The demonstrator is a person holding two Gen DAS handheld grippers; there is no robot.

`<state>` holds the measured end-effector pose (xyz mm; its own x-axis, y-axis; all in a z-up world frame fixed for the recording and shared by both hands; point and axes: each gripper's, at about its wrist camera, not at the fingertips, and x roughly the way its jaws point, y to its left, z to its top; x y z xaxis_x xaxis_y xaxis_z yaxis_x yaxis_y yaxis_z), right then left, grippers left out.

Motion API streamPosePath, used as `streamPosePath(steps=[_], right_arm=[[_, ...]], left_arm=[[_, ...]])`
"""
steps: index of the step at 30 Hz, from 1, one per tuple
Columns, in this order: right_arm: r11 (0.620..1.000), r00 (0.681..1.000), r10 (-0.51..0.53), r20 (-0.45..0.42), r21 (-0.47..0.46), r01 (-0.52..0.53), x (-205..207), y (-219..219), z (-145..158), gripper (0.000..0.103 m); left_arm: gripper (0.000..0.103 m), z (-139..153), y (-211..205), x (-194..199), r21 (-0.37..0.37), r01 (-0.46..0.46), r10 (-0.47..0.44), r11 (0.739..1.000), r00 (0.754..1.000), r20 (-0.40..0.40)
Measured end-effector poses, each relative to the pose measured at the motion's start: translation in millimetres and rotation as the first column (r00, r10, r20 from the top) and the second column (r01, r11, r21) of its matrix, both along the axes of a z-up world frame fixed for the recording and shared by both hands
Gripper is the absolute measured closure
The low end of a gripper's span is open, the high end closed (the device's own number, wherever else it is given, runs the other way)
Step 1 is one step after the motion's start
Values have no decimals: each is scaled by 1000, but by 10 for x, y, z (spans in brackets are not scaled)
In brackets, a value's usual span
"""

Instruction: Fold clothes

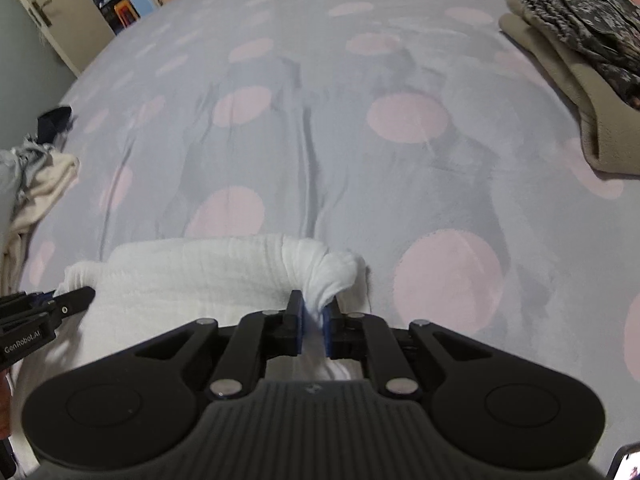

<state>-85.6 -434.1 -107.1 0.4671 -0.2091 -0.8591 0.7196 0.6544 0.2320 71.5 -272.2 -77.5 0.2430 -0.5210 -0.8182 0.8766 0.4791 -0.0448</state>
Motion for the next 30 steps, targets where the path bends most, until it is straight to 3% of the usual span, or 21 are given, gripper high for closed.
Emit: streamPosePath(steps=[4, 8, 10, 13, 16, 23, 30], right_arm=[[1000, 1000, -10, 0, -19, 10, -19, 9, 72, 82], [997, 999, -5, 50, -71, 8, -201, 82, 290, 72], [996, 997, -1, 76, -91, 8, -312, 136, 393, 72], [995, 995, 9, 102, -104, 2, -446, 253, 501, 72], [992, 993, 37, 110, -127, -23, -541, 428, 590, 73], [979, 980, 174, 100, -127, -161, -722, 943, 664, 76], [978, 980, 201, -6, -57, -201, -798, 1214, 190, 78]], left_arm=[[79, 212, 72, -45, -21, -11, 12, 1000, 999, 36], [76, 506, 293, -107, -91, -37, 43, 995, 997, 61], [76, 645, 418, -196, -122, -30, 41, 992, 995, 93], [76, 796, 578, -331, -155, -4, 16, 988, 997, 71], [87, 852, 698, -518, -153, 48, -44, 987, 999, 32], [90, 630, 942, -900, -84, 112, -115, 990, 993, -30], [91, 229, 1006, -879, -6, 74, -74, 997, 996, -52]])
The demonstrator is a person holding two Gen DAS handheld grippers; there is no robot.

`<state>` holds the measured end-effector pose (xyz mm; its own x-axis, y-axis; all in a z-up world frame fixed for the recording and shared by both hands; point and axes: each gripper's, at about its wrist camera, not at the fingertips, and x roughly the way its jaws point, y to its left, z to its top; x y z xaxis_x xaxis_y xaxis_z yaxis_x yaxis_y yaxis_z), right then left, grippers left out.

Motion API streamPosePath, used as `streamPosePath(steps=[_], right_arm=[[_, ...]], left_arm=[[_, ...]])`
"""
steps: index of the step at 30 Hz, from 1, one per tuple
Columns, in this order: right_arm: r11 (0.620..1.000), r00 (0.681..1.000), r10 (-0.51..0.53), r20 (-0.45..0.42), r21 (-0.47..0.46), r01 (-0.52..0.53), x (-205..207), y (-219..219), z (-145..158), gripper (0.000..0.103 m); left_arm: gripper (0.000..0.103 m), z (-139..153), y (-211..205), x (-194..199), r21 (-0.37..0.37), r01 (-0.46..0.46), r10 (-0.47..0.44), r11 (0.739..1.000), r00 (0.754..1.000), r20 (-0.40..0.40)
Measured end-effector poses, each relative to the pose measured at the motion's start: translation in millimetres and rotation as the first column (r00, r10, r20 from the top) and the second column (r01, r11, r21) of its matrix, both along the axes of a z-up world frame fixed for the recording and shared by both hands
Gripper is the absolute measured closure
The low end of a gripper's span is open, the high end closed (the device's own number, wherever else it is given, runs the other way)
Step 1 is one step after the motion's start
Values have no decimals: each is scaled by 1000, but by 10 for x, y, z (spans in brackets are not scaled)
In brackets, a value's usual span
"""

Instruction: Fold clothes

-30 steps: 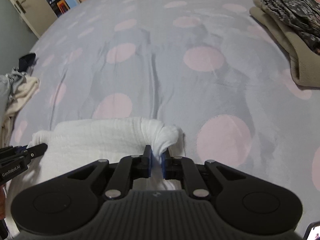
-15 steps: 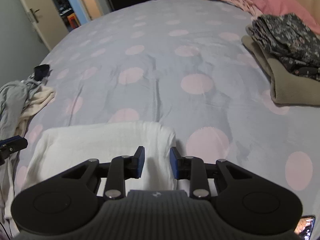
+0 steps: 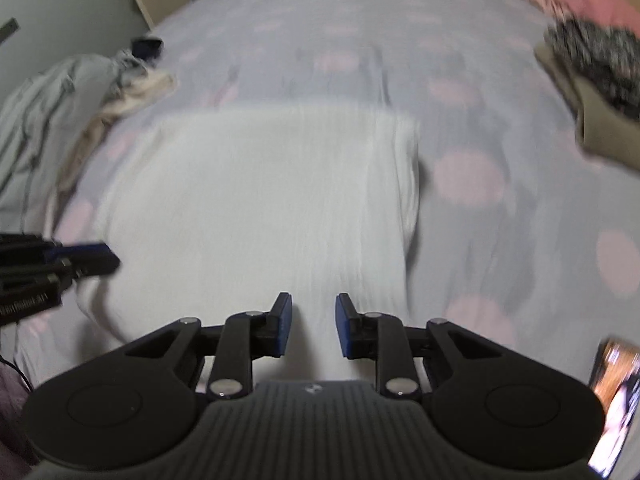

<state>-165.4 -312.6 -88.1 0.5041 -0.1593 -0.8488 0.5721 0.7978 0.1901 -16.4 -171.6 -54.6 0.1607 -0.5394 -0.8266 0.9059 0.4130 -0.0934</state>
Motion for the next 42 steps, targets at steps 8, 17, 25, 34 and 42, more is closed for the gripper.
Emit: streamPosePath(steps=[8, 17, 25, 34, 42], right_arm=[[1000, 1000, 6, -15, 28, -5, -21, -31, -192, 79], [996, 994, 78, 76, -53, -74, -78, 15, 145, 34], [1000, 995, 9, 103, 12, -10, 57, -335, 145, 26], [963, 970, -201, 135, 211, 170, 338, -967, -81, 22], [942, 968, -235, 85, 265, 205, 547, -1101, -373, 16]], left_arm=[[91, -88, 69, 14, -26, -30, 30, 999, 999, -15], [27, 283, 244, 235, -186, -133, 128, 973, 991, -39], [27, -60, -49, 805, -127, -269, 233, 955, 941, -245], [29, -279, -370, 926, -130, -207, 162, 970, 942, -292], [29, -491, -558, 981, -99, -184, 145, 978, 938, -316]])
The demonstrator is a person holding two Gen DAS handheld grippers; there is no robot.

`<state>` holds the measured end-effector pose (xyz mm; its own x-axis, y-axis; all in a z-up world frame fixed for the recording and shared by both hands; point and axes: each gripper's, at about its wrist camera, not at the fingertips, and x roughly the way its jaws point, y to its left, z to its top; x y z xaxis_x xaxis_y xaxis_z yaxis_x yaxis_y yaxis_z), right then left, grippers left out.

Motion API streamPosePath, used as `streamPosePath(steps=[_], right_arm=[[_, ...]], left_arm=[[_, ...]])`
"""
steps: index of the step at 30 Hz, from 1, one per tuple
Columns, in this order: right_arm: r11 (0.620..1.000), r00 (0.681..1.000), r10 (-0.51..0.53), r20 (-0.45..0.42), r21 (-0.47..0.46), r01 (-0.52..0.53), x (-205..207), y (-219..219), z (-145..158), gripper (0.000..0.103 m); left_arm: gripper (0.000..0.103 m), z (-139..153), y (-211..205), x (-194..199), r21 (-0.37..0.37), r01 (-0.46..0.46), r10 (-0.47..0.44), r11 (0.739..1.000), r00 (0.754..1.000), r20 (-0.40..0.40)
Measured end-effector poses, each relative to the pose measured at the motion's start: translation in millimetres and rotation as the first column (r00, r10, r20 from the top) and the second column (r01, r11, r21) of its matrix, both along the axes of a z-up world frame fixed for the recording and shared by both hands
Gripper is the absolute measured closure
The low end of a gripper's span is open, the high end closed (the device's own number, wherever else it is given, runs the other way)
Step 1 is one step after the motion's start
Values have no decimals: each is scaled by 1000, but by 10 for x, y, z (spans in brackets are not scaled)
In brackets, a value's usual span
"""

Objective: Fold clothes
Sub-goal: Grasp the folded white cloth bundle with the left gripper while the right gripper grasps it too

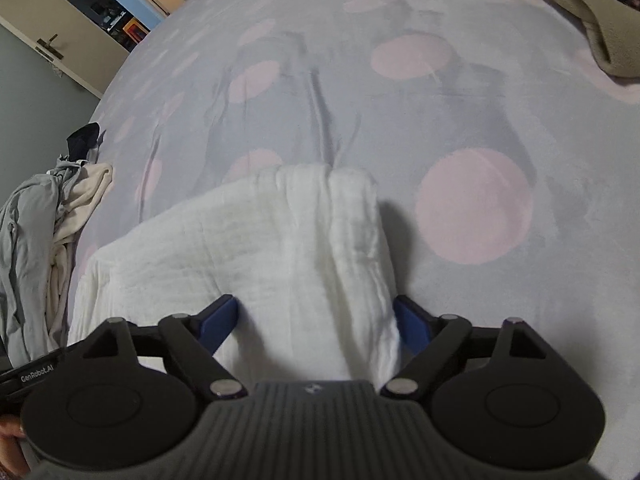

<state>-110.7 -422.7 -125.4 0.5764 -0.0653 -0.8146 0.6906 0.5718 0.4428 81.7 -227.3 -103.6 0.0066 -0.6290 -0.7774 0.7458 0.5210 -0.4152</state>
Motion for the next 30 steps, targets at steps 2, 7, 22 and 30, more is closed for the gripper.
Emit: streamPosePath(steps=[2, 7, 22, 30], right_arm=[[1000, 1000, 22, -5, -20, -22, 62, 35, 1, 16], [997, 998, 54, -25, -54, -55, 233, 129, -5, 22], [991, 997, 64, 43, -117, -59, 182, 290, 347, 70], [986, 985, 53, 162, -164, -26, -109, 367, 794, 70]], left_arm=[[30, -15, -47, -13, 8, 16, -16, 1000, 1000, 17], [38, -5, -125, -96, 22, 40, -41, 999, 996, 79], [81, 387, -104, -386, -39, 102, -91, 994, 971, 219], [82, 874, 17, -612, -136, 126, -79, 983, 947, 312]])
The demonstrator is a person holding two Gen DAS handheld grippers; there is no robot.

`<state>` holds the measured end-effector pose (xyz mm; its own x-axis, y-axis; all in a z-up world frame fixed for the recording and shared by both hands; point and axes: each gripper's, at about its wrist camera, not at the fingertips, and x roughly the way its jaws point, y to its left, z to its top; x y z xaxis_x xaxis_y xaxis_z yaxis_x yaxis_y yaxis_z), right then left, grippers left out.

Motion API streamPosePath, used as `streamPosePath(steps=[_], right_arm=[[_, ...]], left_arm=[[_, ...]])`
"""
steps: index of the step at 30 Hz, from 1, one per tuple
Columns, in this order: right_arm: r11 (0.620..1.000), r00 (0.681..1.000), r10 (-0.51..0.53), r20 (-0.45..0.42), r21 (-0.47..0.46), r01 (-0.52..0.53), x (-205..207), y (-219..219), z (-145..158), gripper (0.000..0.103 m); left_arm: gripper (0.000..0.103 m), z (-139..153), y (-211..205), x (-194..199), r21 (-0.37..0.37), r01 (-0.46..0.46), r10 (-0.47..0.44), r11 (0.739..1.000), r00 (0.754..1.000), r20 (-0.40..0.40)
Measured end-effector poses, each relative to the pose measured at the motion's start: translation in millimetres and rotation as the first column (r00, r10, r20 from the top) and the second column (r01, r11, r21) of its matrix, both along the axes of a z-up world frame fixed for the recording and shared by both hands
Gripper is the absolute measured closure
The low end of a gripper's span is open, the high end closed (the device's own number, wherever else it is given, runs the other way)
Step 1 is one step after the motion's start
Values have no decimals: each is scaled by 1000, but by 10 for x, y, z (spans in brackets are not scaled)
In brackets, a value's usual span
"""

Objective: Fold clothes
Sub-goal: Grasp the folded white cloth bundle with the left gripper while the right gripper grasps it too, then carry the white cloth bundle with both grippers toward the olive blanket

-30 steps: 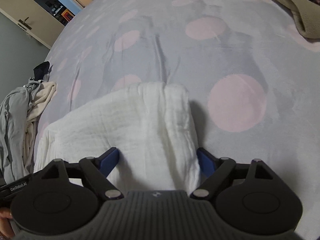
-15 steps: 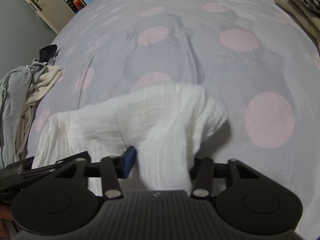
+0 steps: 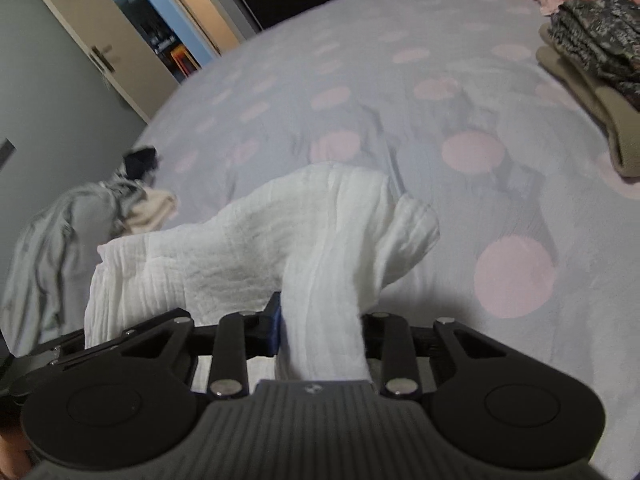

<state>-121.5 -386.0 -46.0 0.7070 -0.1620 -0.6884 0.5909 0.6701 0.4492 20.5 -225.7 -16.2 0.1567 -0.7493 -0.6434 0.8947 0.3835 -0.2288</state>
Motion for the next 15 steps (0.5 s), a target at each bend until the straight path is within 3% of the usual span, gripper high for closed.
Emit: streamPosePath(steps=[7, 15], right_arm=[[999, 998, -21, 65, -38, 23, -412, 41, 298, 70], [994, 993, -68, 100, -74, 76, -1185, -1, 576, 70]], left_arm=[[82, 325, 1, -398, -43, 61, -59, 997, 997, 45], [82, 574, -154, -977, -65, 179, -174, 982, 982, 69]])
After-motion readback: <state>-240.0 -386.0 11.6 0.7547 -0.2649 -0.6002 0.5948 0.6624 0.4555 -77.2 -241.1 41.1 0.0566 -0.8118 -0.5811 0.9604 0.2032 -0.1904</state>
